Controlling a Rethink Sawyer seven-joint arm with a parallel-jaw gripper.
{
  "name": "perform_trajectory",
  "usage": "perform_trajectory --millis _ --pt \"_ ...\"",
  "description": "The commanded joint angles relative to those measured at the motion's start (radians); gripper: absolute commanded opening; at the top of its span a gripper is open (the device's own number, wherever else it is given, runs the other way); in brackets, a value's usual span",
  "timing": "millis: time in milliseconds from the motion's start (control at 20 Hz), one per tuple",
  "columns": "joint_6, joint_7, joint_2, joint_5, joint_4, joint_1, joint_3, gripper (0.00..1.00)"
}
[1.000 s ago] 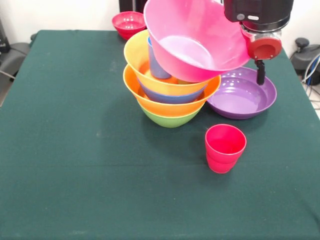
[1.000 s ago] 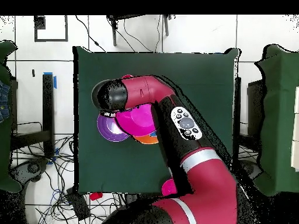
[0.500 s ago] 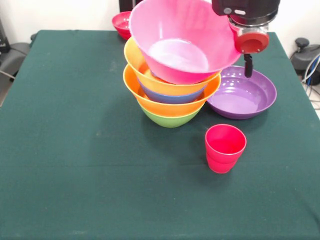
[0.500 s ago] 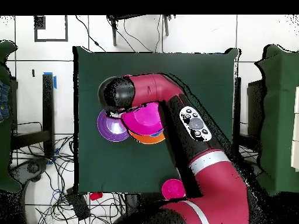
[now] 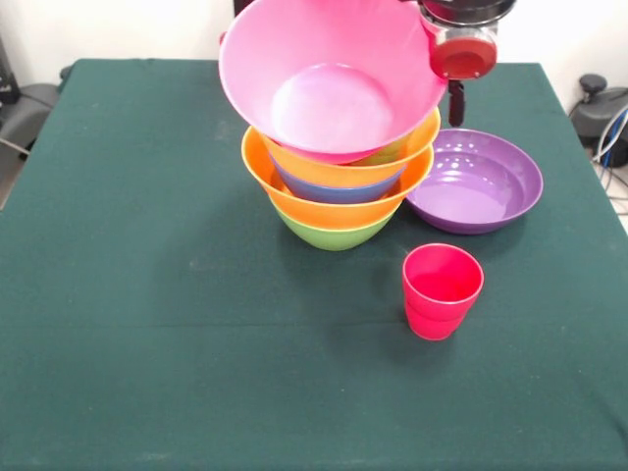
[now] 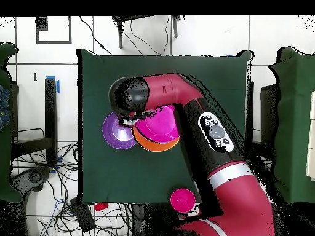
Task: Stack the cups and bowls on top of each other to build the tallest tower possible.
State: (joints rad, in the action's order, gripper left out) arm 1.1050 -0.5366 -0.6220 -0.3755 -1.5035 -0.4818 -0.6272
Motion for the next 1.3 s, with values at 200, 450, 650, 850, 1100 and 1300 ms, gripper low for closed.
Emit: perform_trajectory --millis 200,450,650,850,1100,1300 --pt "0.079 0.145 0.014 -0.095 0.024 0.003 -0.03 1.0" --pt "0.08 0.13 0.013 -0.097 0.021 0.01 -0.026 1.0" --pt "0.083 0.11 0.009 -0.092 0.019 0.021 -0.024 1.0" --pt "0.075 0.091 0.0 -0.05 -0.001 0.017 -0.049 1.0" --pt "0.068 0.077 0.0 -0.02 -0.017 0.007 -0.071 1.0" --pt "0.059 0.057 0.002 0.003 -0.03 -0.002 -0.084 1.0"
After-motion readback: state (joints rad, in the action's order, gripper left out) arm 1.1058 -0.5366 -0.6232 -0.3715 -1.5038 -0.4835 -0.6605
